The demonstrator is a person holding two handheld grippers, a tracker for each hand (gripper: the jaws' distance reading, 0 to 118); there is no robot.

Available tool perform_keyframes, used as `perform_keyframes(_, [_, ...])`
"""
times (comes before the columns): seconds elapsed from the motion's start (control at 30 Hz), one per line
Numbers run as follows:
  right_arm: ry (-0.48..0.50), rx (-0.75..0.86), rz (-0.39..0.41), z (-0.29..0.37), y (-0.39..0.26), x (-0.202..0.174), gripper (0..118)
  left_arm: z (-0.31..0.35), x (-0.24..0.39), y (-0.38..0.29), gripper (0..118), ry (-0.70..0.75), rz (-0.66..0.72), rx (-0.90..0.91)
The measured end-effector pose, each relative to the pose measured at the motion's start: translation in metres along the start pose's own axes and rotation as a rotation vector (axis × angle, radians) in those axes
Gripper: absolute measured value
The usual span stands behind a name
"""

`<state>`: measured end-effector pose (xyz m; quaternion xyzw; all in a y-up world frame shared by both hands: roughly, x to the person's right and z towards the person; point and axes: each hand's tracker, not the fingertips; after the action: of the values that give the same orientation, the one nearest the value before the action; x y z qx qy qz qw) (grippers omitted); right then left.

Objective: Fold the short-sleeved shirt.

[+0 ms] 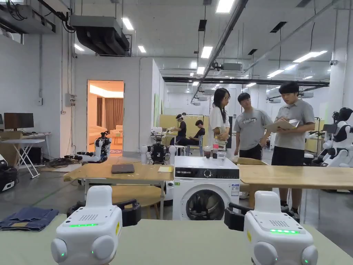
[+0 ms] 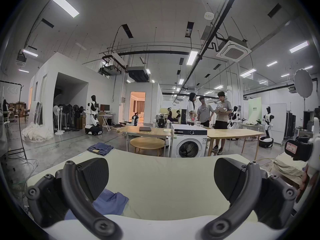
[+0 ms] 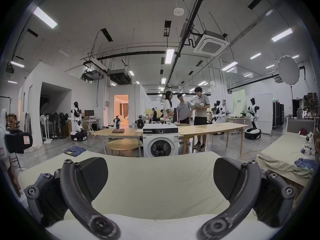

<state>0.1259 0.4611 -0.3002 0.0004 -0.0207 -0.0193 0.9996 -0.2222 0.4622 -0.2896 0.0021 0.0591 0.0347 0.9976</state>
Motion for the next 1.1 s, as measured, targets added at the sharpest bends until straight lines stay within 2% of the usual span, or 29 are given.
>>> perform_keyframes(0.63, [0.008,-0.003,-0.049,0.0,-0.005,0.005,118,0.0,-0.001,-0.006,118,0.009,0.011,0.001])
perform_keyframes(0.67, [0.011,-0.003,-0.05,0.0,-0.005,0.006,118,0.0,-0.001,-0.006,118,0.01,0.001,-0.005])
perform_keyframes(0.7, [0.014,-0.003,-0.03,-0.001,-0.004,0.005,118,-0.002,0.002,-0.005,118,0.018,-0.071,-0.024])
perform_keyframes(0.77, [0.018,-0.007,0.128,-0.002,-0.002,-0.001,118,-0.004,0.013,-0.003,118,0.036,-0.289,-0.017])
perform_keyframes(0.83, [0.016,0.017,0.413,-0.003,-0.007,-0.018,118,-0.006,0.029,-0.008,118,0.041,-0.615,0.002])
perform_keyframes(0.97, [0.072,0.035,1.193,-0.004,-0.059,-0.055,118,-0.005,0.065,-0.053,118,0.039,-1.381,0.028])
perform_keyframes(1.0, [0.105,0.05,1.437,0.0,-0.083,-0.06,118,-0.005,0.069,-0.071,118,0.03,-1.565,0.054])
perform_keyframes(1.03, [0.139,0.08,1.669,0.005,-0.107,-0.062,118,-0.003,0.072,-0.087,118,0.016,-1.702,0.059])
perform_keyframes(1.1, [0.161,0.168,2.043,0.01,-0.152,-0.054,118,0.0,0.076,-0.112,118,-0.026,-1.846,0.035])
